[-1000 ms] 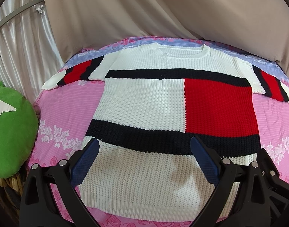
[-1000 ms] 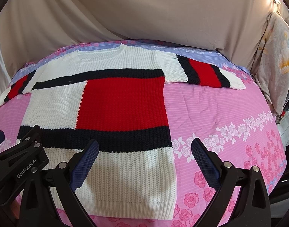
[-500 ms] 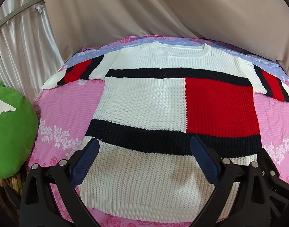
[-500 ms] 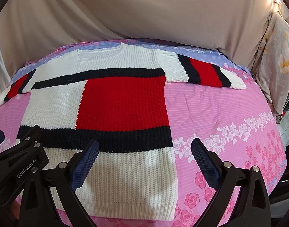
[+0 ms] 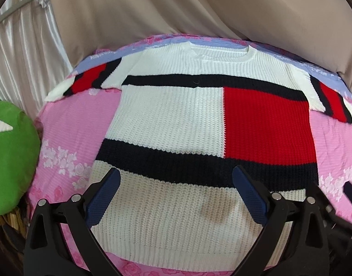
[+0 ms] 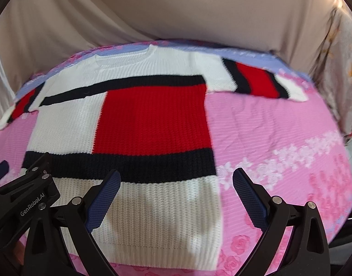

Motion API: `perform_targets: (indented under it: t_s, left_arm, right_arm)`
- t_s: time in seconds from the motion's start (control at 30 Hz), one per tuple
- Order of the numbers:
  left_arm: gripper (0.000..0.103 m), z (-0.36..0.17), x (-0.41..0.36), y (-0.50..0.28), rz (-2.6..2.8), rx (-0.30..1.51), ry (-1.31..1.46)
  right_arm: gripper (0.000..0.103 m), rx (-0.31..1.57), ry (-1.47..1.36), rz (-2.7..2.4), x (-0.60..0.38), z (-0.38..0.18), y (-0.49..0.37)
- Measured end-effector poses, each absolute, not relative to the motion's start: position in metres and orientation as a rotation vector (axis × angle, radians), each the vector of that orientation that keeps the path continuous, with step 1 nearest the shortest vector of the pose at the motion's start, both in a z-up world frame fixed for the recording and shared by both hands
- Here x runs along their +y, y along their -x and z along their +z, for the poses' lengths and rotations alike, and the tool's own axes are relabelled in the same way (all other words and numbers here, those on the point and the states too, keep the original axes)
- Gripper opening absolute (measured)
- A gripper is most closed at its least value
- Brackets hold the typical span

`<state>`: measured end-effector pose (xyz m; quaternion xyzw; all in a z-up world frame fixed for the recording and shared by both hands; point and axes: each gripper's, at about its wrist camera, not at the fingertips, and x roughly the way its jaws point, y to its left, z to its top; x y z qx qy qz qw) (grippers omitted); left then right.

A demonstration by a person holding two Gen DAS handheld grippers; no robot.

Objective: Fold small clothes
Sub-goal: 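Grasp the striped sleeve cuff with the right gripper and lift it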

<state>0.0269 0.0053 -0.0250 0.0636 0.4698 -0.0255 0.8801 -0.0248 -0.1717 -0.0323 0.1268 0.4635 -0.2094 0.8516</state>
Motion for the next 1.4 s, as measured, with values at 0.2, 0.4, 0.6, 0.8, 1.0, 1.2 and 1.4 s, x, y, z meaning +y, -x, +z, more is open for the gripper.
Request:
perform_targets:
  t_s: [0.2,0.4,0.6,0.8,1.0,1.2,1.4]
  left_arm:
    - [0.098,-0.032,0.010,-0.051,-0.059,1.042,-0.066]
    - [0.098,-0.038,0.008,-0.069,-0.036,1.024,-0.042]
    - [0.097,-0.041,-0.005,-0.083,-0.078,1.023,-0.033]
    - [0.097,-0.045,-0.007,-0.097,-0.078,1.047,-0.012]
    - [0.097,-0.041,0.009,-0.111,-0.064,1.023,0.027]
    - [0.097,-0.028,0.034,-0.133,-0.049,0.977,0.120]
    - [0.098,-0.027,0.062,-0.166,-0.070,0.992,0.289]
  right_arm:
    - [0.096,0.905,-0.589,-0.529,-0.294,-0.045,0.031]
    - [0.084,0.765,-0.875,-0.723,-0.487,-0.062,0.028]
    - [0.075,0.733,-0.901,-0.842,-0.592,-0.082,0.007]
    - [0.034,0.641,-1.046,-0.833,-0.623,-0.096,0.004]
    - [0.006,0.492,-0.914,-0.568,-0.581,-0.017,-0.048]
    - [0.006,0.529,-0.645,0.000,-0.389,0.066,-0.154]
    - [0.012,0.800,-0.426,0.221,-0.201,0.000,-0.222]
